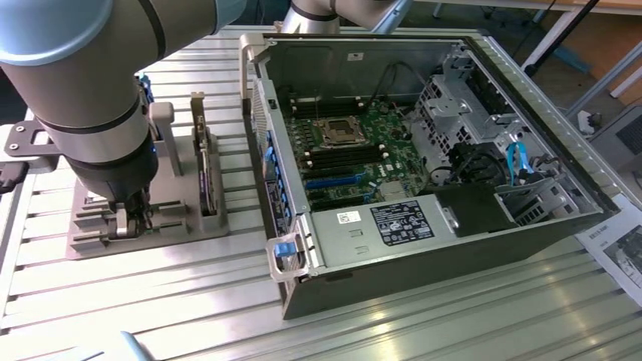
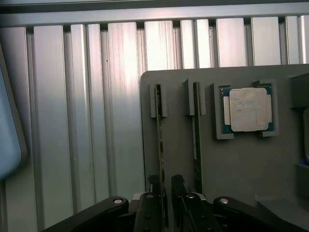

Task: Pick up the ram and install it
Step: 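Pick up the ram and move it above insertion slot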

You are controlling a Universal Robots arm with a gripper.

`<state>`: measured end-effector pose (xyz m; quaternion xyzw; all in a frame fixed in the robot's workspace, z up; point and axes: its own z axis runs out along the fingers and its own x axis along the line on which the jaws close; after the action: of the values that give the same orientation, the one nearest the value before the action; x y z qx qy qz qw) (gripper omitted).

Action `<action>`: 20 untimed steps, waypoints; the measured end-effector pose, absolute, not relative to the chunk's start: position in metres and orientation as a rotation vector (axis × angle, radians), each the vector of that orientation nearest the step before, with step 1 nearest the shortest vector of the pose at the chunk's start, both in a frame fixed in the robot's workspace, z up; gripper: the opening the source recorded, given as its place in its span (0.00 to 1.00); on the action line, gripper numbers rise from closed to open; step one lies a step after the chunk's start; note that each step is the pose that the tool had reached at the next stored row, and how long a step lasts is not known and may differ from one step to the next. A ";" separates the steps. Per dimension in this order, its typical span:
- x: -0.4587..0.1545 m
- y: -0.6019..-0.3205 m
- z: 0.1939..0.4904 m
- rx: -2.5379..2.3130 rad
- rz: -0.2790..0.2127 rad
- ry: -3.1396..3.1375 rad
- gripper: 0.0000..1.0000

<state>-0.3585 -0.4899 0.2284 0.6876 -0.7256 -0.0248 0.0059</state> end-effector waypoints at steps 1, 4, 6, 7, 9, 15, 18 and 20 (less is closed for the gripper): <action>-0.358 -0.490 0.228 2.152 -0.078 -2.271 0.24; -0.358 -0.490 0.228 2.161 -0.078 -2.262 0.24; -0.358 -0.490 0.228 2.172 -0.077 -2.252 0.24; -0.358 -0.490 0.228 2.172 -0.077 -2.251 0.24; -0.358 -0.490 0.228 2.172 -0.077 -2.251 0.24; -0.358 -0.490 0.228 2.176 -0.067 -2.255 0.24; -0.358 -0.490 0.228 2.178 -0.063 -2.257 0.24; -0.358 -0.490 0.228 2.178 -0.061 -2.257 0.24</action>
<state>-0.3584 -0.4899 0.2284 0.6943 -0.7195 -0.0195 0.0021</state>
